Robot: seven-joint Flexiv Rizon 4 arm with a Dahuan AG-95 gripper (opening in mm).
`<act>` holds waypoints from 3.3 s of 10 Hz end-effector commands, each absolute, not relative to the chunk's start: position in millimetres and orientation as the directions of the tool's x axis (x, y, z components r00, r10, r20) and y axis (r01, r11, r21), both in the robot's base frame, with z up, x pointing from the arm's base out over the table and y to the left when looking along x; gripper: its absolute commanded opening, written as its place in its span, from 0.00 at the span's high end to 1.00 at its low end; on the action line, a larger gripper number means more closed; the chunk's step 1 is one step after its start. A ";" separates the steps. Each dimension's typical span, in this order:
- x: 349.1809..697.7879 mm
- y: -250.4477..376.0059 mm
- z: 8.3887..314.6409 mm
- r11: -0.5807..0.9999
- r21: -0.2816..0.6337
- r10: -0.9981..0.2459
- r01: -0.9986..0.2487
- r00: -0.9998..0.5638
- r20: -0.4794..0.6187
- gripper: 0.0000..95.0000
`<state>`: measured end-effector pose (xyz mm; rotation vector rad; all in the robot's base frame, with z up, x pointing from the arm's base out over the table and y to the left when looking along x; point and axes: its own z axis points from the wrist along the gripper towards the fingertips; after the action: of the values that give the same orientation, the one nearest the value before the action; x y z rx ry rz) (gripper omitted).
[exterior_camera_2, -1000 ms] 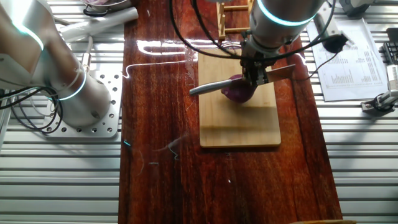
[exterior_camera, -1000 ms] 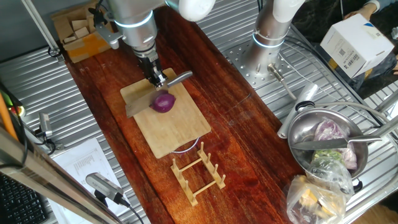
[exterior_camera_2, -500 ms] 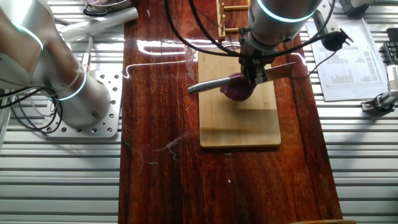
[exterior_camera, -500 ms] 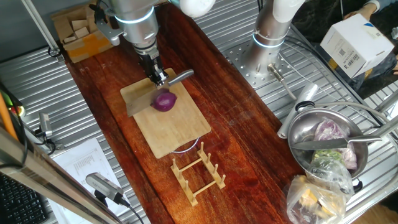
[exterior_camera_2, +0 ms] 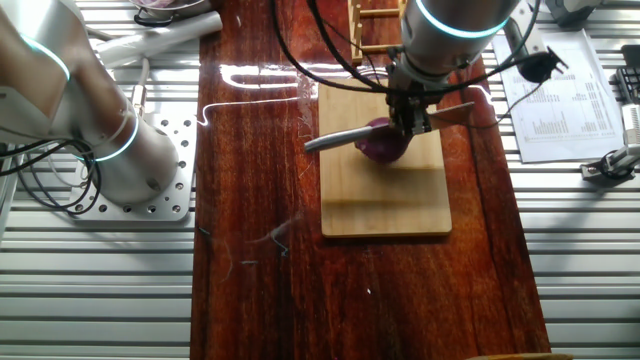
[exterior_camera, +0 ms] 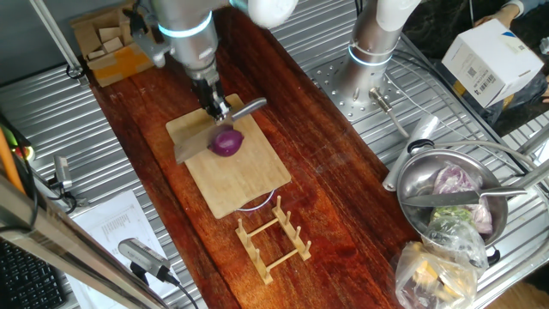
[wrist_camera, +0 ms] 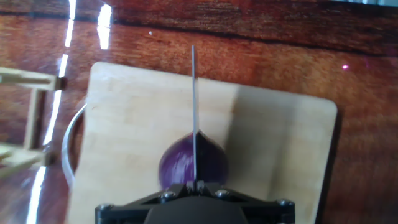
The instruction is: Chop the onions
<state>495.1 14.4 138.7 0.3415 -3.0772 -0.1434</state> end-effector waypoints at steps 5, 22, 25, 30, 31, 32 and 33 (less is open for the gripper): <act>489.4 10.8 134.7 0.965 0.113 -0.242 -0.235 -0.969 0.052 1.00; 494.9 11.0 103.9 0.963 0.106 -0.252 -0.248 -0.967 0.029 1.00; 490.1 10.6 130.3 0.964 0.113 -0.246 -0.239 -0.967 0.059 1.00; 488.3 12.7 154.1 0.964 0.115 -0.248 -0.238 -0.966 0.079 1.00; 487.7 12.9 155.9 0.964 0.116 -0.248 -0.239 -0.966 0.078 1.00; 487.4 13.0 156.6 0.964 0.115 -0.250 -0.240 -0.965 0.078 1.00; 488.0 13.1 154.5 0.964 0.114 -0.251 -0.241 -0.965 0.078 1.00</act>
<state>485.6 13.7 153.0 0.3812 -3.0212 -0.1557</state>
